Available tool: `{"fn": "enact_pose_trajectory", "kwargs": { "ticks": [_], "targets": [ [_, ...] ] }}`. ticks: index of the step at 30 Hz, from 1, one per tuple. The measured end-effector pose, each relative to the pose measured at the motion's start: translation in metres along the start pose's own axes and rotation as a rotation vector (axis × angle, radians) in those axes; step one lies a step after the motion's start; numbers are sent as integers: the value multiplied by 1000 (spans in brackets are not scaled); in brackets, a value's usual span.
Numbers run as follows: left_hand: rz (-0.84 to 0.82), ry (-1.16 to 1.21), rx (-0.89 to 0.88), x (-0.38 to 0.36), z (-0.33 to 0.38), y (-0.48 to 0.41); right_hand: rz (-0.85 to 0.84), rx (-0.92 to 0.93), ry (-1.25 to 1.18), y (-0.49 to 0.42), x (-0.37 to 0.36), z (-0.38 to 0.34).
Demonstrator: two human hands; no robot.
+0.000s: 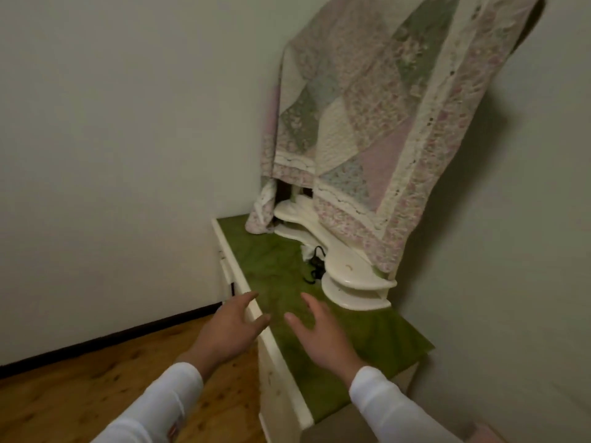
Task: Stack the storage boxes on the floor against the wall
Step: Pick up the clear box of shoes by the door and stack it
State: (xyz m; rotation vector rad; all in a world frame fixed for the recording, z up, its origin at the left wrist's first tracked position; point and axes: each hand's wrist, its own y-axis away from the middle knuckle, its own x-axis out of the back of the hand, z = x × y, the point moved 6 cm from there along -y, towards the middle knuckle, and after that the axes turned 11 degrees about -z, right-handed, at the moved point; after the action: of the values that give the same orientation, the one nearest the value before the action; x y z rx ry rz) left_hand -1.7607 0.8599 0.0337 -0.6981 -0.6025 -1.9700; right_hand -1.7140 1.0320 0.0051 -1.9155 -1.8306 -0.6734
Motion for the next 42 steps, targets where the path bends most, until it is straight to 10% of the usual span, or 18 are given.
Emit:
{"fn": "enact_pose_trajectory", "kwargs": {
  "ticks": [19, 42],
  "targets": [
    [457, 93, 442, 230, -293, 216, -524, 342, 15, -64, -350, -234],
    [803, 113, 774, 353, -422, 229, -947, 623, 6, -195, -533, -370]
  ]
}}
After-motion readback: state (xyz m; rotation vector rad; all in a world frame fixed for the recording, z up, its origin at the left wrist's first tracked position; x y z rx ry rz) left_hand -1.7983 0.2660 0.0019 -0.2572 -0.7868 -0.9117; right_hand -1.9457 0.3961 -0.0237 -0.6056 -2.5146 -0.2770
